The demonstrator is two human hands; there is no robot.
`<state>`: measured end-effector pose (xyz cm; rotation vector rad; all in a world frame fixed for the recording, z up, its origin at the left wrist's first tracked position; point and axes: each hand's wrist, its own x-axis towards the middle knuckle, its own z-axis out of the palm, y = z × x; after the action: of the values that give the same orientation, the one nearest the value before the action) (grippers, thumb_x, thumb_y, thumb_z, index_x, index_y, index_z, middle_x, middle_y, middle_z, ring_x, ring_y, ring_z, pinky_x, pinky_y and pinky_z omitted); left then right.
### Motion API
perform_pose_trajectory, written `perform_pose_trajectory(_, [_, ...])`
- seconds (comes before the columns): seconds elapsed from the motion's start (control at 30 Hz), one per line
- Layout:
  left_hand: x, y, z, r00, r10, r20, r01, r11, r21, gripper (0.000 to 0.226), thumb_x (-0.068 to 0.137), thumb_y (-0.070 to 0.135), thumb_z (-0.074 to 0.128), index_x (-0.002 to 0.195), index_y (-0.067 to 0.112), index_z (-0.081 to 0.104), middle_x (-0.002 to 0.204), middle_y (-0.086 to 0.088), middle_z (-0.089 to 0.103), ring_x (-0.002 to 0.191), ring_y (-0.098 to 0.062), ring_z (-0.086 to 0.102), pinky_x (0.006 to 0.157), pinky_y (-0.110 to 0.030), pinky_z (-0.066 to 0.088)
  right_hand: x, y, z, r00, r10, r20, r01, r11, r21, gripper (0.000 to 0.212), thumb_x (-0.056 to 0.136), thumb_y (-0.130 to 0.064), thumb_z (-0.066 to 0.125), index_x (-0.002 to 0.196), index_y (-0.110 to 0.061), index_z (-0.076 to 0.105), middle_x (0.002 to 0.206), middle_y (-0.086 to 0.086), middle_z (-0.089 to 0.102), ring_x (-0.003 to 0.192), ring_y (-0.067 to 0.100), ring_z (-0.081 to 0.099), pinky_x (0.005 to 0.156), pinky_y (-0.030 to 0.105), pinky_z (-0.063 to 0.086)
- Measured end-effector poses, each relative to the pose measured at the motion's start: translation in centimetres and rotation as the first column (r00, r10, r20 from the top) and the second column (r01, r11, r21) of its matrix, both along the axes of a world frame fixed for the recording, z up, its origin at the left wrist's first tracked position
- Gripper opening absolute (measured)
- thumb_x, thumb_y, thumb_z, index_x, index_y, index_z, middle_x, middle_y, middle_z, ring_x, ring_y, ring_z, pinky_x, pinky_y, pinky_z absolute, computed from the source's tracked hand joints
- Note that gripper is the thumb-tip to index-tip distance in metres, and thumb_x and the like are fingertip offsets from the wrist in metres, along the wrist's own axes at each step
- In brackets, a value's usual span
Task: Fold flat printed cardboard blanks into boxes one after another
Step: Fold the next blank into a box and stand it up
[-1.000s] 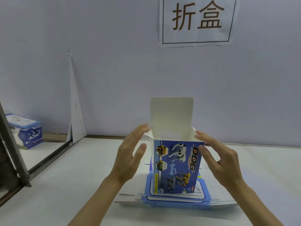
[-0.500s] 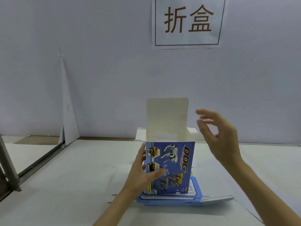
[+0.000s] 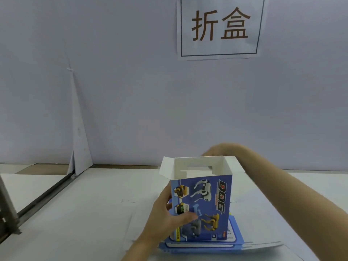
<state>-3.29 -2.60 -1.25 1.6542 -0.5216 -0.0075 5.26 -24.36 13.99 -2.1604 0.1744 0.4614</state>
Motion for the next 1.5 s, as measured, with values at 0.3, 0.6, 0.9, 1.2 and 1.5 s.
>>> perform_pose_trajectory(0.3, [0.3, -0.2, -0.6, 1.000, 0.022, 0.001, -0.022, 1.000, -0.015, 0.080, 0.053, 0.055, 0.084, 0.122, 0.037, 0.048, 0.109, 0.026, 0.066, 0.102, -0.002, 0.065, 0.081, -0.019, 0.055, -0.9, -1.9, -1.1, 0.975, 0.170, 0.143, -0.189, 0.974, 0.126, 0.040, 0.087, -0.041, 0.063, 0.116, -0.014, 0.060, 0.088, -0.001, 0.074, 0.075, 0.013, 0.072, 0.061, 0.025, 0.056])
perform_pose_trajectory(0.6, [0.3, -0.5, -0.1, 0.999, 0.025, -0.020, -0.026, 0.999, -0.041, 0.072, 0.059, 0.040, 0.083, 0.122, 0.034, 0.050, 0.104, 0.018, 0.069, 0.095, -0.006, 0.068, 0.067, -0.018, 0.054, -5.2, -0.2, 2.6, 0.614, -0.107, 0.782, -0.256, 0.910, 0.326, 0.017, 0.082, -0.010, 0.071, 0.074, -0.025, 0.074, 0.073, -0.008, 0.071, 0.070, 0.010, 0.064, 0.058, 0.025, 0.055])
perform_pose_trajectory(0.9, [0.1, -0.5, 0.0, 0.999, 0.032, -0.020, -0.033, 0.999, -0.040, 0.076, 0.053, 0.050, 0.081, 0.121, 0.034, 0.050, 0.104, 0.019, 0.070, 0.096, -0.005, 0.067, 0.069, -0.017, 0.054, -6.7, 0.4, 3.3, 0.776, 0.049, 0.629, -0.314, 0.895, 0.317, 0.024, 0.080, -0.040, 0.068, 0.091, -0.018, 0.073, 0.079, 0.000, 0.070, 0.074, 0.015, 0.066, 0.064, 0.027, 0.056])
perform_pose_trajectory(1.2, [0.1, -0.7, 0.2, 0.999, 0.035, -0.019, -0.035, 0.999, -0.033, 0.080, 0.054, 0.047, 0.082, 0.125, 0.030, 0.050, 0.108, 0.015, 0.070, 0.099, -0.009, 0.067, 0.071, -0.024, 0.057, -7.5, 1.5, 2.9, 0.662, -0.092, 0.743, -0.194, 0.937, 0.289, 0.007, 0.086, -0.017, 0.069, 0.087, -0.022, 0.072, 0.083, -0.002, 0.070, 0.068, 0.007, 0.067, 0.056, 0.018, 0.051])
perform_pose_trajectory(1.5, [-0.8, 0.0, 0.1, 0.997, -0.037, -0.062, 0.034, 0.999, -0.041, 0.068, 0.063, 0.043, 0.074, 0.124, 0.029, 0.049, 0.103, 0.022, 0.069, 0.094, -0.003, 0.067, 0.068, -0.017, 0.054, -11.8, -0.8, -0.7, 0.535, -0.309, 0.787, -0.012, 0.928, 0.372, 0.065, 0.087, -0.056, 0.052, 0.145, -0.032, 0.032, 0.144, -0.007, 0.041, 0.128, 0.006, 0.044, 0.093, 0.014, 0.037])
